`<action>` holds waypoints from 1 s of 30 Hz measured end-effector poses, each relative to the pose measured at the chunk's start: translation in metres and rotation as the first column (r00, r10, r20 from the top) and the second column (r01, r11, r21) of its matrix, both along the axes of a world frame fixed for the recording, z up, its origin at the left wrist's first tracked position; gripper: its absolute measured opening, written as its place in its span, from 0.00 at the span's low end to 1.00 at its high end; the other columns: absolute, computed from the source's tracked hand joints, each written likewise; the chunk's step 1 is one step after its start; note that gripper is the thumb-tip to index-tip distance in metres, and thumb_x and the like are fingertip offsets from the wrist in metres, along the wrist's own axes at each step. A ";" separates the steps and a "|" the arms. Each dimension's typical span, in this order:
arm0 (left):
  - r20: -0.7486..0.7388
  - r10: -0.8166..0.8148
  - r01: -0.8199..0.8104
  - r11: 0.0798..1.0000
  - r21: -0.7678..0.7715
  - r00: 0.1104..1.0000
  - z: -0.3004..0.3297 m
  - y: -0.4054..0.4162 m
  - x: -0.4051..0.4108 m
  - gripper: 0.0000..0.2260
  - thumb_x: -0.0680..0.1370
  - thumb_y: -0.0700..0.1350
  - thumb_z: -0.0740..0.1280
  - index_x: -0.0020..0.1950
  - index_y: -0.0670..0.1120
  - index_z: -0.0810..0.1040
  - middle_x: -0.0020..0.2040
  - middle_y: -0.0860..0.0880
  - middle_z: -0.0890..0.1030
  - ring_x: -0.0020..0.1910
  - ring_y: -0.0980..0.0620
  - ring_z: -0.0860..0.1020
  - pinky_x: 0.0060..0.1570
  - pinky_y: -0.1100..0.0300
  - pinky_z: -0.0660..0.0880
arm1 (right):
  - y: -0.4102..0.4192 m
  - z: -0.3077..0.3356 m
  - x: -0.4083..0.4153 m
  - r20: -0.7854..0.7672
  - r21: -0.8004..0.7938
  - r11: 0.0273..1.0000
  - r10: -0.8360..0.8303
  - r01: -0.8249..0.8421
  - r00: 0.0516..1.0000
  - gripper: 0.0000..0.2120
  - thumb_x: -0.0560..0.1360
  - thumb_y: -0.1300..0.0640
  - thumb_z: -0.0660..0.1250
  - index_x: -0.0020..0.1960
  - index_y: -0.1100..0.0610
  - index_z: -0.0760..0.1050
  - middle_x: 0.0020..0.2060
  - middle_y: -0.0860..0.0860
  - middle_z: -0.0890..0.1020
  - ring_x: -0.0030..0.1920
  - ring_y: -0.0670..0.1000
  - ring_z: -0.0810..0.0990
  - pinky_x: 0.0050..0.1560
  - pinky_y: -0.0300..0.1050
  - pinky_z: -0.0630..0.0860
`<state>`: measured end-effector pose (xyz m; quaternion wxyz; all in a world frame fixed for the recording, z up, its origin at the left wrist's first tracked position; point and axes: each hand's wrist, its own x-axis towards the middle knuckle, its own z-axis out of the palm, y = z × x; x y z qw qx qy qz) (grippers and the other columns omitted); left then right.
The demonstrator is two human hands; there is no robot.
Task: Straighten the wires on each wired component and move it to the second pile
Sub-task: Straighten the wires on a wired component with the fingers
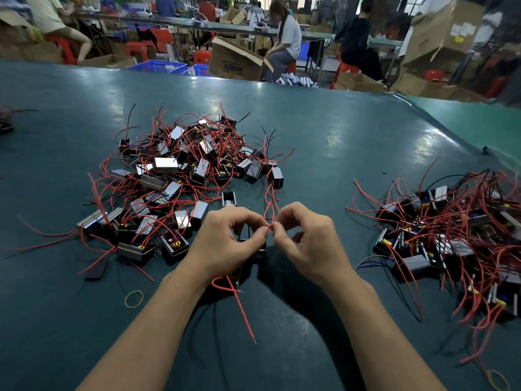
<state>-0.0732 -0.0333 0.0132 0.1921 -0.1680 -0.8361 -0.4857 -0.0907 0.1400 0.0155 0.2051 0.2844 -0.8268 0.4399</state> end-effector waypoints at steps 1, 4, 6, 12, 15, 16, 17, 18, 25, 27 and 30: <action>0.006 0.001 -0.001 1.000 -0.002 1.000 0.000 0.000 0.000 0.02 0.70 0.47 0.71 0.41 0.54 0.82 0.38 0.56 0.83 0.41 0.56 0.79 0.42 0.68 0.70 | -0.001 0.000 0.000 0.007 0.001 1.000 -0.009 0.009 1.000 0.02 0.73 0.62 0.68 0.43 0.60 0.75 0.34 0.45 0.78 0.33 0.43 0.76 0.32 0.33 0.72; 0.033 0.009 -0.009 1.000 0.006 0.999 -0.001 -0.001 -0.001 0.02 0.70 0.48 0.71 0.41 0.55 0.82 0.38 0.55 0.83 0.41 0.53 0.79 0.42 0.64 0.71 | -0.004 0.000 0.001 0.049 -0.056 0.998 -0.005 0.008 0.999 0.03 0.73 0.63 0.68 0.42 0.58 0.75 0.33 0.45 0.79 0.36 0.46 0.79 0.32 0.33 0.72; 0.040 0.013 -0.013 1.000 0.006 0.999 -0.002 -0.002 -0.001 0.01 0.71 0.48 0.71 0.41 0.54 0.82 0.38 0.55 0.83 0.41 0.52 0.79 0.42 0.61 0.72 | -0.005 -0.001 0.002 0.056 -0.085 0.996 -0.016 0.021 0.998 0.04 0.73 0.64 0.69 0.41 0.58 0.75 0.33 0.44 0.79 0.36 0.45 0.79 0.34 0.29 0.70; 0.046 0.008 -0.008 1.000 -0.013 0.999 -0.001 -0.002 -0.001 0.03 0.71 0.48 0.71 0.42 0.51 0.83 0.38 0.55 0.83 0.41 0.52 0.79 0.42 0.59 0.73 | -0.007 -0.003 0.002 0.003 -0.087 0.995 -0.058 0.058 0.998 0.03 0.72 0.63 0.69 0.41 0.58 0.76 0.32 0.40 0.77 0.36 0.43 0.80 0.35 0.26 0.70; 0.035 0.018 -0.018 1.000 -0.017 0.999 0.000 -0.004 -0.001 0.02 0.70 0.48 0.71 0.40 0.54 0.82 0.38 0.55 0.83 0.40 0.54 0.78 0.41 0.62 0.72 | -0.005 -0.004 -0.001 -0.008 -0.083 0.997 -0.003 0.002 1.000 0.02 0.73 0.65 0.70 0.44 0.60 0.78 0.35 0.46 0.82 0.38 0.44 0.81 0.38 0.29 0.73; 0.027 0.024 -0.023 1.000 -0.020 0.999 0.000 -0.004 -0.001 0.03 0.70 0.48 0.71 0.40 0.56 0.82 0.37 0.55 0.82 0.40 0.54 0.78 0.42 0.62 0.71 | -0.003 -0.004 -0.002 -0.001 -0.082 0.996 0.021 -0.021 1.000 0.02 0.73 0.65 0.70 0.46 0.60 0.80 0.37 0.48 0.83 0.39 0.45 0.82 0.38 0.34 0.77; 0.019 0.027 -0.027 0.999 -0.025 0.999 0.000 -0.005 0.000 0.04 0.70 0.48 0.71 0.40 0.58 0.81 0.37 0.54 0.82 0.40 0.54 0.78 0.42 0.62 0.71 | -0.002 -0.005 -0.003 0.025 -0.086 0.996 0.037 -0.035 0.999 0.03 0.74 0.65 0.70 0.47 0.60 0.81 0.39 0.49 0.84 0.40 0.46 0.83 0.38 0.40 0.80; 0.014 0.029 -0.028 0.999 -0.030 0.999 0.000 -0.006 0.000 0.06 0.70 0.47 0.71 0.40 0.59 0.81 0.37 0.55 0.82 0.40 0.53 0.78 0.42 0.62 0.72 | -0.002 -0.005 -0.003 0.080 -0.106 0.993 0.050 -0.041 0.996 0.04 0.75 0.65 0.70 0.49 0.60 0.82 0.40 0.49 0.85 0.41 0.47 0.84 0.38 0.45 0.82; 0.012 -0.006 0.006 1.000 -0.024 1.000 0.001 -0.008 0.000 0.08 0.69 0.46 0.73 0.41 0.60 0.82 0.38 0.56 0.82 0.42 0.52 0.79 0.46 0.60 0.74 | 0.002 0.004 -0.004 0.504 -0.374 0.925 0.261 -0.064 0.824 0.07 0.76 0.65 0.69 0.44 0.55 0.82 0.34 0.52 0.84 0.37 0.49 0.82 0.34 0.43 0.80; 0.012 -0.010 0.010 1.000 -0.024 1.000 0.002 -0.008 0.001 0.07 0.69 0.45 0.72 0.41 0.58 0.82 0.38 0.57 0.82 0.42 0.53 0.79 0.46 0.58 0.74 | 0.004 0.005 -0.004 0.523 -0.333 0.939 0.257 -0.083 0.813 0.05 0.77 0.64 0.68 0.44 0.57 0.80 0.33 0.52 0.82 0.34 0.48 0.80 0.32 0.44 0.79; -0.008 -0.019 0.019 0.998 -0.055 1.000 0.002 -0.006 0.000 0.04 0.69 0.44 0.72 0.41 0.53 0.85 0.36 0.60 0.81 0.41 0.52 0.77 0.45 0.55 0.74 | 0.005 0.005 -0.003 0.562 -0.253 0.962 0.232 -0.102 0.794 0.05 0.79 0.61 0.66 0.44 0.58 0.77 0.27 0.47 0.79 0.29 0.45 0.77 0.28 0.42 0.76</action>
